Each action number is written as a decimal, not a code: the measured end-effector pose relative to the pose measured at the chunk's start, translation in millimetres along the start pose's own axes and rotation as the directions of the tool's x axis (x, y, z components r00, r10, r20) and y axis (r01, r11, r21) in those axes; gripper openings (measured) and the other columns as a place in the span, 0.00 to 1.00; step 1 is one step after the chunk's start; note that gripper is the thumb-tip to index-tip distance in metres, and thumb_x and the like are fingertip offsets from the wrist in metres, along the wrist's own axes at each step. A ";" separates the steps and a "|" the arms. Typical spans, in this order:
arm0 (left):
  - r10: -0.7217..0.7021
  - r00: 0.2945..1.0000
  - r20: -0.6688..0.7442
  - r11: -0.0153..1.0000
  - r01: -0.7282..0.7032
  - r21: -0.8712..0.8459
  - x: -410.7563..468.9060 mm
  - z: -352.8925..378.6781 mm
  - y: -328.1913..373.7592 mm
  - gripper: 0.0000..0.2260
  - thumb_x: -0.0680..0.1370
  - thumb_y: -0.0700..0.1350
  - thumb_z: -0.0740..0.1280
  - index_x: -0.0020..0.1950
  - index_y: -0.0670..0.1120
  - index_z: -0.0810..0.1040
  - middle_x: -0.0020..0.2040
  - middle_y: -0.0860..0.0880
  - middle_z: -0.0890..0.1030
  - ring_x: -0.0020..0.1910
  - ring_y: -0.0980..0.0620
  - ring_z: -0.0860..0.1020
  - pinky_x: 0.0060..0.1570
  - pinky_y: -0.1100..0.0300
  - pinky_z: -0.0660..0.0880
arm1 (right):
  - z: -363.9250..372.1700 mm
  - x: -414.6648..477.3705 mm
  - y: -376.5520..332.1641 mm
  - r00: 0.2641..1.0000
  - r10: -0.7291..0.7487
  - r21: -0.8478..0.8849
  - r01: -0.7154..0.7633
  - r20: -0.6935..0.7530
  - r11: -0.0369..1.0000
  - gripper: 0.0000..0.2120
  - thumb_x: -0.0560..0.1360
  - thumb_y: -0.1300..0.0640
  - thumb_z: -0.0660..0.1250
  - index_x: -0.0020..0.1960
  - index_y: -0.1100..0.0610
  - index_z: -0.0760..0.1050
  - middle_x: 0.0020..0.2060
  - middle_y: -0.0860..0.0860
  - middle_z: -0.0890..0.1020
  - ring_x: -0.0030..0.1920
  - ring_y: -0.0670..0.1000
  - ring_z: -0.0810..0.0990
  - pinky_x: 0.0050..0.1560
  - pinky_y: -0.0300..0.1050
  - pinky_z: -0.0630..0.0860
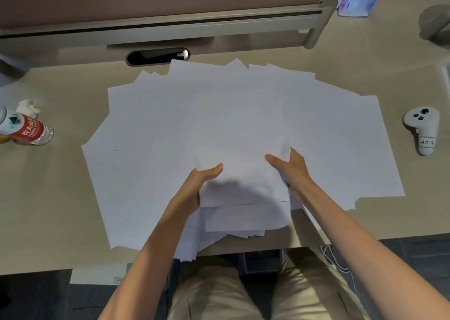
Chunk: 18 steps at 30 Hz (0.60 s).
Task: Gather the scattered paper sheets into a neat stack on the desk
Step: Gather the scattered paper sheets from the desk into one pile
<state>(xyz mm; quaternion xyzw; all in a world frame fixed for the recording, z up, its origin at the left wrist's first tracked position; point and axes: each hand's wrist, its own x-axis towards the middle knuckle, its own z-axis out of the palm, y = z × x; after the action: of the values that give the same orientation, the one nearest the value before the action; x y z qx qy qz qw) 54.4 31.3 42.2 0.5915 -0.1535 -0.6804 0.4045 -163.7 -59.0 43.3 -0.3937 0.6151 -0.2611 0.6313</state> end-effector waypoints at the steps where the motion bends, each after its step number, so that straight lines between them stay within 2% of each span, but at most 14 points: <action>1: -0.008 1.000 -0.017 0.999 0.009 0.033 0.4 -5.3 -2.4 0.14 0.77 0.46 0.69 0.63 0.50 0.78 0.54 0.56 0.84 0.53 0.59 0.82 0.44 0.68 0.77 | 7.2 -2.1 6.4 1.000 0.006 -0.017 -0.006 0.004 1.000 0.20 0.73 0.60 0.72 0.63 0.56 0.75 0.56 0.52 0.82 0.54 0.52 0.82 0.56 0.49 0.78; 3: -0.001 0.995 -0.098 0.994 0.012 0.112 0.9 -18.2 -5.6 0.15 0.76 0.44 0.70 0.63 0.48 0.77 0.53 0.55 0.84 0.55 0.55 0.81 0.44 0.67 0.76 | 18.2 -5.4 20.7 0.999 0.040 -0.056 -0.039 0.011 0.998 0.26 0.69 0.52 0.76 0.65 0.56 0.74 0.59 0.51 0.80 0.57 0.52 0.80 0.59 0.50 0.76; 4: 0.019 0.989 -0.147 0.988 0.004 0.152 2.3 -22.2 -4.2 0.16 0.76 0.42 0.71 0.63 0.48 0.76 0.53 0.54 0.83 0.55 0.53 0.80 0.47 0.64 0.75 | 19.0 -1.2 28.1 0.998 0.059 -0.082 -0.059 0.001 0.995 0.26 0.67 0.50 0.77 0.61 0.58 0.75 0.56 0.52 0.81 0.55 0.52 0.80 0.58 0.48 0.77; 5: 0.036 0.982 -0.188 0.983 0.000 0.185 3.8 -26.1 -2.8 0.17 0.75 0.40 0.71 0.63 0.47 0.76 0.53 0.53 0.82 0.55 0.51 0.79 0.50 0.62 0.73 | 19.3 0.2 32.2 0.998 0.062 -0.139 -0.063 -0.009 0.988 0.19 0.67 0.52 0.77 0.50 0.60 0.76 0.47 0.52 0.81 0.46 0.51 0.80 0.51 0.45 0.77; 6: 0.055 0.975 -0.216 0.979 -0.010 0.206 4.0 -30.3 -1.8 0.17 0.75 0.37 0.71 0.62 0.47 0.75 0.53 0.52 0.81 0.53 0.51 0.79 0.51 0.60 0.73 | 20.0 -0.9 35.2 0.998 0.062 -0.210 -0.067 -0.029 0.975 0.15 0.68 0.56 0.76 0.37 0.60 0.71 0.34 0.51 0.75 0.35 0.50 0.74 0.41 0.41 0.72; 7: 0.086 0.969 -0.230 0.971 -0.030 0.237 3.5 -34.4 -0.6 0.17 0.74 0.35 0.71 0.60 0.46 0.75 0.52 0.51 0.81 0.52 0.50 0.79 0.50 0.60 0.73 | 21.6 -0.7 39.5 0.998 0.062 -0.280 -0.068 -0.029 0.958 0.21 0.69 0.60 0.75 0.32 0.57 0.62 0.28 0.50 0.66 0.30 0.50 0.65 0.35 0.41 0.64; 8: 0.125 0.964 -0.234 0.956 -0.054 0.289 3.3 -38.1 0.2 0.15 0.74 0.34 0.71 0.58 0.46 0.76 0.50 0.52 0.80 0.50 0.51 0.79 0.47 0.60 0.73 | 22.9 -1.8 43.1 0.998 0.043 -0.383 -0.054 -0.037 0.922 0.24 0.69 0.62 0.74 0.31 0.55 0.58 0.27 0.50 0.62 0.30 0.50 0.61 0.33 0.43 0.59; 10: 0.214 0.940 -0.264 0.881 -0.070 0.467 3.6 -43.3 -1.5 0.10 0.73 0.36 0.70 0.52 0.45 0.76 0.46 0.52 0.80 0.44 0.51 0.78 0.38 0.63 0.72 | 25.3 -10.8 48.7 0.998 0.009 -0.565 -0.045 -0.067 0.824 0.21 0.69 0.60 0.73 0.31 0.55 0.59 0.29 0.51 0.66 0.30 0.51 0.64 0.31 0.43 0.60; 12: 0.337 0.886 -0.320 0.687 0.001 0.727 4.5 -47.0 -6.7 0.05 0.73 0.40 0.69 0.43 0.44 0.73 0.41 0.50 0.76 0.39 0.49 0.74 0.32 0.61 0.67 | 29.5 -17.1 52.9 0.991 -0.060 -0.669 -0.034 -0.116 0.742 0.14 0.68 0.57 0.72 0.34 0.55 0.67 0.38 0.52 0.73 0.36 0.51 0.71 0.31 0.41 0.63; 14: 0.452 0.816 -0.360 0.489 0.111 0.865 6.7 -49.7 -14.1 0.08 0.72 0.42 0.68 0.40 0.42 0.69 0.47 0.46 0.71 0.45 0.46 0.69 0.34 0.58 0.64 | 34.2 -19.9 55.4 0.980 -0.112 -0.664 -0.024 -0.162 0.747 0.08 0.67 0.57 0.73 0.42 0.56 0.74 0.49 0.53 0.73 0.48 0.51 0.74 0.36 0.41 0.66; 16: 0.476 0.784 -0.399 0.449 0.174 0.876 6.9 -48.6 -16.2 0.07 0.73 0.41 0.68 0.44 0.41 0.70 0.55 0.43 0.67 0.55 0.44 0.66 0.36 0.55 0.67 | 39.2 -20.8 54.5 0.968 -0.105 -0.593 -0.052 -0.227 0.803 0.12 0.66 0.59 0.74 0.49 0.57 0.77 0.54 0.54 0.72 0.56 0.53 0.72 0.41 0.41 0.68; 18: 0.404 0.807 -0.430 0.479 0.214 0.851 7.3 -45.6 -16.9 0.08 0.73 0.41 0.67 0.46 0.40 0.70 0.58 0.42 0.65 0.58 0.43 0.65 0.40 0.53 0.69 | 43.6 -19.2 54.0 0.954 -0.021 -0.454 -0.123 -0.299 0.883 0.16 0.64 0.61 0.75 0.51 0.58 0.76 0.57 0.56 0.72 0.57 0.56 0.74 0.43 0.43 0.71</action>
<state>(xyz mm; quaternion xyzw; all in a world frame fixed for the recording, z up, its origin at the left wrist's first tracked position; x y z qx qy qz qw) 90.7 48.8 14.1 0.8790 -0.3801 -0.2650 0.1125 -131.3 -5.8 7.1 -0.4742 0.7571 -0.1442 0.4256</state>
